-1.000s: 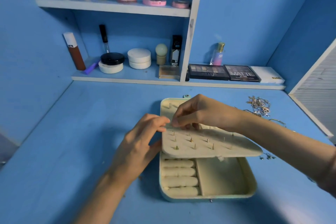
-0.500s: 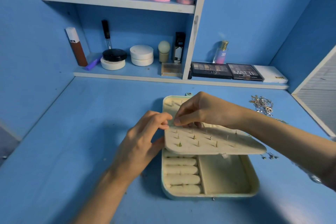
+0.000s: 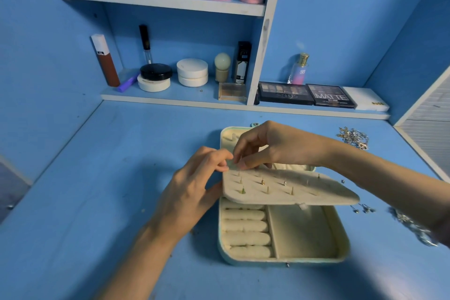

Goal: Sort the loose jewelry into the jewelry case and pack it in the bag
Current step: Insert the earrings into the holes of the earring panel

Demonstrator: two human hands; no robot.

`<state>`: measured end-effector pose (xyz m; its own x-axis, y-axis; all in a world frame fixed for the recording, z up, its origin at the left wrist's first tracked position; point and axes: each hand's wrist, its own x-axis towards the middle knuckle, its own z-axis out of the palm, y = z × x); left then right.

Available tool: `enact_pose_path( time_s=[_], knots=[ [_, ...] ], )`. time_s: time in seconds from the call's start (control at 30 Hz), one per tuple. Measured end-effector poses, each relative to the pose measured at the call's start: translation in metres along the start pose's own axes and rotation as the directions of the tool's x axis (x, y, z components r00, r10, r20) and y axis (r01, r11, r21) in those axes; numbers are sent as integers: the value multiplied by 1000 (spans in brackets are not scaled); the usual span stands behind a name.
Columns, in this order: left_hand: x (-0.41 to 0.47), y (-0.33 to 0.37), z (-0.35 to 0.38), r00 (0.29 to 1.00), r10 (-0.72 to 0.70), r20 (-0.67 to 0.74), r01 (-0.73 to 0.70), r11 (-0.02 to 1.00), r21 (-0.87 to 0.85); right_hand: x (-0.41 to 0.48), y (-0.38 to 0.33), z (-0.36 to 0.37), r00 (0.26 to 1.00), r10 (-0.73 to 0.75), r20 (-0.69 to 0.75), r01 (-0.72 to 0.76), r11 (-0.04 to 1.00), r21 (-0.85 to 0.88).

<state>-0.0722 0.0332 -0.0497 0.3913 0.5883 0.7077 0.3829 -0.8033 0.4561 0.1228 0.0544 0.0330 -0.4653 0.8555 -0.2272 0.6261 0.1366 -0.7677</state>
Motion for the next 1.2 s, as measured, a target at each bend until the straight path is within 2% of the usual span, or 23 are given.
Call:
enact_pose_path(
  time_s=[0.23, 0.5, 0.73, 1.2],
  knots=[
    [0, 1, -1, 1000, 5, -4, -5, 1000, -15, 10, -9, -8, 992, -1, 125, 19, 990, -138],
    [0, 1, 0, 1000, 3, -8, -3, 1000, 5, 17, -21, -6, 983, 33, 181, 15, 966, -256],
    [-4, 0, 1, 1000, 20, 7, -20, 999, 40, 17, -24, -2, 986, 54, 155, -7, 957, -290],
    [-3, 4, 0, 1000, -3, -18, 4, 998, 60, -1, -17, -5, 997, 33, 64, -18, 975, -221]
  ],
)
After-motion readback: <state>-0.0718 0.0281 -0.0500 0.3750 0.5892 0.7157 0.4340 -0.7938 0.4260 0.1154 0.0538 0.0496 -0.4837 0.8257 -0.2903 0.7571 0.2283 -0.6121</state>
